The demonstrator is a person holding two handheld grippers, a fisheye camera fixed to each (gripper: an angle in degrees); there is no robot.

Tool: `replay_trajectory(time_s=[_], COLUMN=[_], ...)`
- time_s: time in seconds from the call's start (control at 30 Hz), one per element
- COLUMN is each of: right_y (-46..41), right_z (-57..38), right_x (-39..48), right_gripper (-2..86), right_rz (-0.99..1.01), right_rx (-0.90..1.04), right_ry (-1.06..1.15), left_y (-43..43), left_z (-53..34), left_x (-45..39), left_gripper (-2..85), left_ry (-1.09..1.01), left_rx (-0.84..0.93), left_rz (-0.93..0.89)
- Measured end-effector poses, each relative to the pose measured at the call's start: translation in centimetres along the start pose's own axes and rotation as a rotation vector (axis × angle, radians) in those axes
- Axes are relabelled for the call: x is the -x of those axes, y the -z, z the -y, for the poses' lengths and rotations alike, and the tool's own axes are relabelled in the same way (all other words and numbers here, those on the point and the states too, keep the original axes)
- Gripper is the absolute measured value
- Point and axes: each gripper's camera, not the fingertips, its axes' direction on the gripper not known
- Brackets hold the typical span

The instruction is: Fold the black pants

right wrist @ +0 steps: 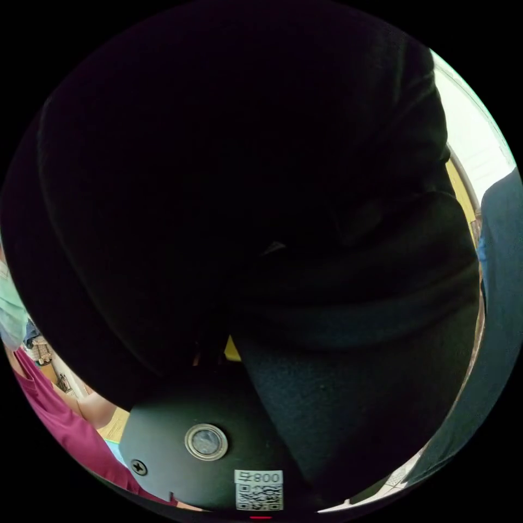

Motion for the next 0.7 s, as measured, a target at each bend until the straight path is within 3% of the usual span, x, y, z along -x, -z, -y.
replay_trajectory(time_s=[0.33, 0.7], right_y=[-8.8, -24.8], right_z=[-2.2, 0.2], right_x=[-1.3, 5.7], right_gripper=[12.4, 11.0], right_rz=[0.100, 0.270], right_rx=[0.072, 0.229], right_ry=[-0.008, 0.137], left_y=[2.2, 6.3], left_z=[-11.2, -23.0], left_x=[0.2, 1.8], left_gripper=[0.5, 0.4], left_ry=[0.077, 0.206], left_rx=[0.050, 0.013], left_rz=[0.007, 0.020])
